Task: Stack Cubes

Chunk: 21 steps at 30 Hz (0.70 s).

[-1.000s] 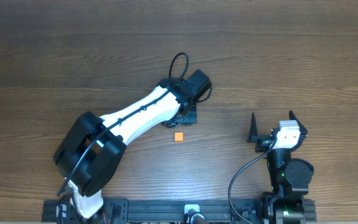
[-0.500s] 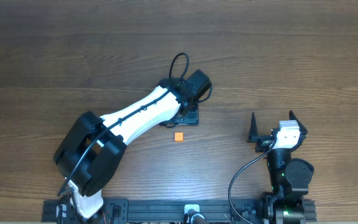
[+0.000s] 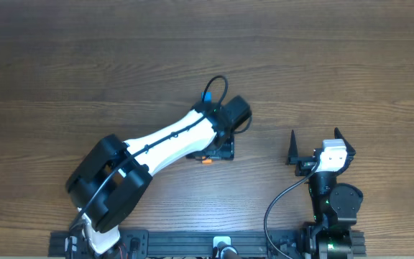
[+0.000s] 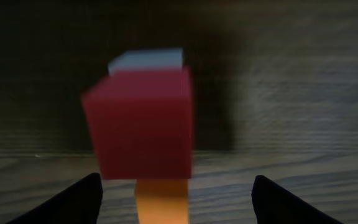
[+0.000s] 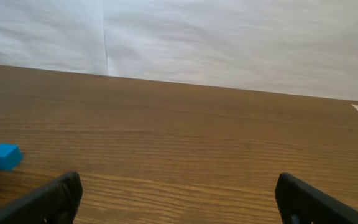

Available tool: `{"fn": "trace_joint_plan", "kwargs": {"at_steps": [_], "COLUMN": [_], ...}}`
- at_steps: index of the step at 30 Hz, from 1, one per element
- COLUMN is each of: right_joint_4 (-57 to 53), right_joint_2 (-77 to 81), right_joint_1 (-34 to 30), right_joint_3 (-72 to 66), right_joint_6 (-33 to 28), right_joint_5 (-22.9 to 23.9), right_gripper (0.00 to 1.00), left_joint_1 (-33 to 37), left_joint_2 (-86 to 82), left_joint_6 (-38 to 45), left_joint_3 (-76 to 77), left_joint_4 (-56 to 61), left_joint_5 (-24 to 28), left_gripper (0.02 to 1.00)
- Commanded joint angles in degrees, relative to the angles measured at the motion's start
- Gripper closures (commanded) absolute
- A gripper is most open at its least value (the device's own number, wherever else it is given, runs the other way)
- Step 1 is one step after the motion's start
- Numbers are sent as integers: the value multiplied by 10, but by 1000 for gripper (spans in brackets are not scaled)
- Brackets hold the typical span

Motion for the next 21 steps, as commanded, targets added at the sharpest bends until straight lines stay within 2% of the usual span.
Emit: {"fn": "trace_joint_plan", "kwargs": {"at_steps": [1,8,11,21], "right_joint_4": [-2,-2,-2,-2], "right_joint_2": [-6,-6,-6,-6], "right_joint_1": [3,3,3,3], "right_joint_3": [-3,-3,-3,-3], "right_joint_6": [-3,-3,-3,-3], "right_joint_5": [5,5,5,5], "right_gripper": [9,7,7,9], "left_joint_1": [2,2,2,2], "left_joint_2": [-38,-49,-49,-49], "left_joint_6": [-24,-19,-19,-17], "left_joint_3": [-67,-83,-83,-83], "left_joint_4": [44,73,75,68], "left_joint_5": [25,22,22,22], "left_gripper": [244,270,312,678]}}
